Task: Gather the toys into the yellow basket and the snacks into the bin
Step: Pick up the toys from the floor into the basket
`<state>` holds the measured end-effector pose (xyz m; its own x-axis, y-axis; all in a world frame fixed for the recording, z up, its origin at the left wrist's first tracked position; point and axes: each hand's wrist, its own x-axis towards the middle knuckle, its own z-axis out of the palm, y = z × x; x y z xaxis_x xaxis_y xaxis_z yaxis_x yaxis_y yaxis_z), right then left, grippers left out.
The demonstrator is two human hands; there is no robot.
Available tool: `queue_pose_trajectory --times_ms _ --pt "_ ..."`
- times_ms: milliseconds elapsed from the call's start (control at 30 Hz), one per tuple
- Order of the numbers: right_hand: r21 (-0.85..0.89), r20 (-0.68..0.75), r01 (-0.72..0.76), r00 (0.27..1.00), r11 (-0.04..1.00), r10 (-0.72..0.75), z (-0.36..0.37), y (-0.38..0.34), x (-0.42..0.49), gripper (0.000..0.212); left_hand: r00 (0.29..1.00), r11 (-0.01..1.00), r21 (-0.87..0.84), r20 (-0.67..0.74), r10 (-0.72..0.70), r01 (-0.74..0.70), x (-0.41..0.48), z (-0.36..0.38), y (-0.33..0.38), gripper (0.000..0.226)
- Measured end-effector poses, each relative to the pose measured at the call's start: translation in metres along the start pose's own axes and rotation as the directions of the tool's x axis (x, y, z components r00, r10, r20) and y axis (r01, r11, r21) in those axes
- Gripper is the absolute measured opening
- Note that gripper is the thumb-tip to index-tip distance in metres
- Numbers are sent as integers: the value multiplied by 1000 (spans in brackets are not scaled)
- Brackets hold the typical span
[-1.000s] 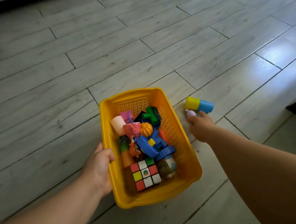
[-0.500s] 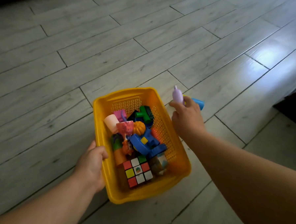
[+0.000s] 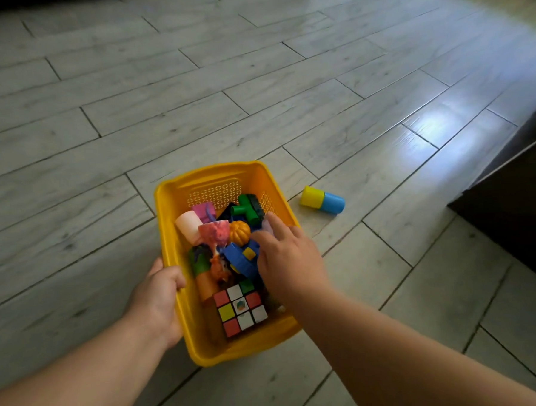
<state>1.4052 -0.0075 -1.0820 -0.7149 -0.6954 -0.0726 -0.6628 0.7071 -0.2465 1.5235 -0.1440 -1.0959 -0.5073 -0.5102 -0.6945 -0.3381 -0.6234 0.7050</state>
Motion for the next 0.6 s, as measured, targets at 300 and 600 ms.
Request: queue_pose_trajectory --times_ms 300,600 --pt "140 -5 -351 935 926 356 -5 90 59 47 999 999 -21 -23 -44 44 -14 0 0 47" --pt "-242 362 -232 880 942 309 29 136 89 56 994 996 -73 -92 -58 52 -29 2 -8 56"
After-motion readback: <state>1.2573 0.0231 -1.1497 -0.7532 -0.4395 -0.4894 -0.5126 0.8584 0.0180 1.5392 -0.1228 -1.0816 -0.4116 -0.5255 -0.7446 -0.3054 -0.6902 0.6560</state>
